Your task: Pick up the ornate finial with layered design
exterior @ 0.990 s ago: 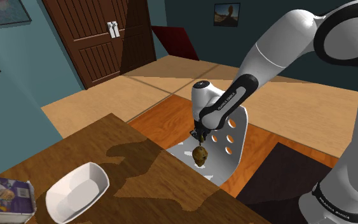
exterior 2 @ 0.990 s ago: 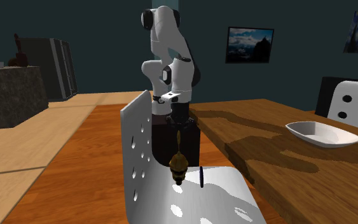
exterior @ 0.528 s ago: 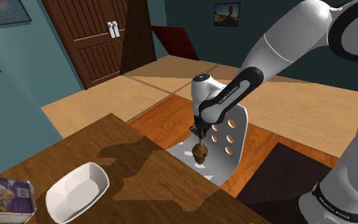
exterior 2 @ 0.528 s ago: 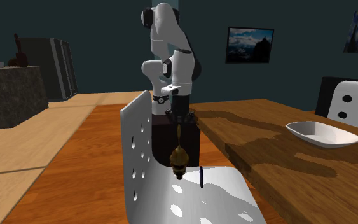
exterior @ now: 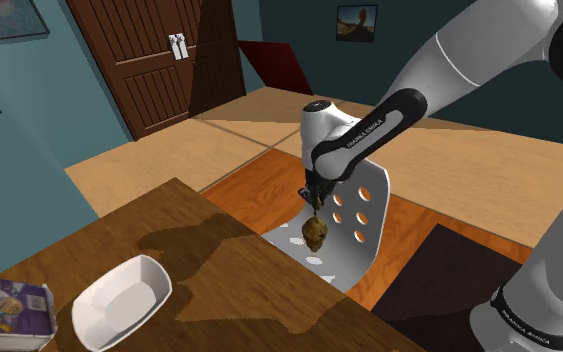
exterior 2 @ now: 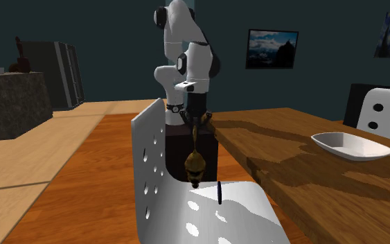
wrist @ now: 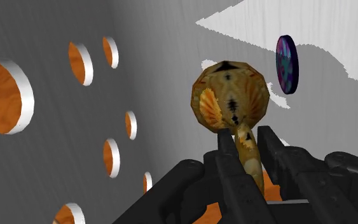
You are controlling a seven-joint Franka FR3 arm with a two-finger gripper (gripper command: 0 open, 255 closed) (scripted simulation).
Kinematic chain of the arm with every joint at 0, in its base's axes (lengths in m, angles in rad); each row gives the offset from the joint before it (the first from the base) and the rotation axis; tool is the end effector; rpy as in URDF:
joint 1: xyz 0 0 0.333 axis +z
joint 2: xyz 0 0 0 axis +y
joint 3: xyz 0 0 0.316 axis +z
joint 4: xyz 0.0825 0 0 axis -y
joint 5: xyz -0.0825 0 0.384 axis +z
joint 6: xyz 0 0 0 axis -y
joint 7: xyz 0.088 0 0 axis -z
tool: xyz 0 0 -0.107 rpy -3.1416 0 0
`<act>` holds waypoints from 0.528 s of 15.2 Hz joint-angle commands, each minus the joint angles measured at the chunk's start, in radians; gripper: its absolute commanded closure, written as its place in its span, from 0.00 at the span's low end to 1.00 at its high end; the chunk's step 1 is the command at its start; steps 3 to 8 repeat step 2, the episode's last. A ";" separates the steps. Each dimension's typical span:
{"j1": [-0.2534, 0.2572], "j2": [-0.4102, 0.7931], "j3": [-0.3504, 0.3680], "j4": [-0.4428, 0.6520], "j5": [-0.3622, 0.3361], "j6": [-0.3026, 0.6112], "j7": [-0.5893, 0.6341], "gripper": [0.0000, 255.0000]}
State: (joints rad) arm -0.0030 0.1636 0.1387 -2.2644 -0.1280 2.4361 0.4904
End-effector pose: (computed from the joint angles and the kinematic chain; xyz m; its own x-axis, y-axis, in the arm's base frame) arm 0.5307 0.0721 0.2896 0.9661 -0.2556 0.0357 -0.2572 -0.9650 0.0505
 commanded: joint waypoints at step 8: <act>-0.001 -0.012 0.001 0.006 0.005 -0.018 -0.005 1.00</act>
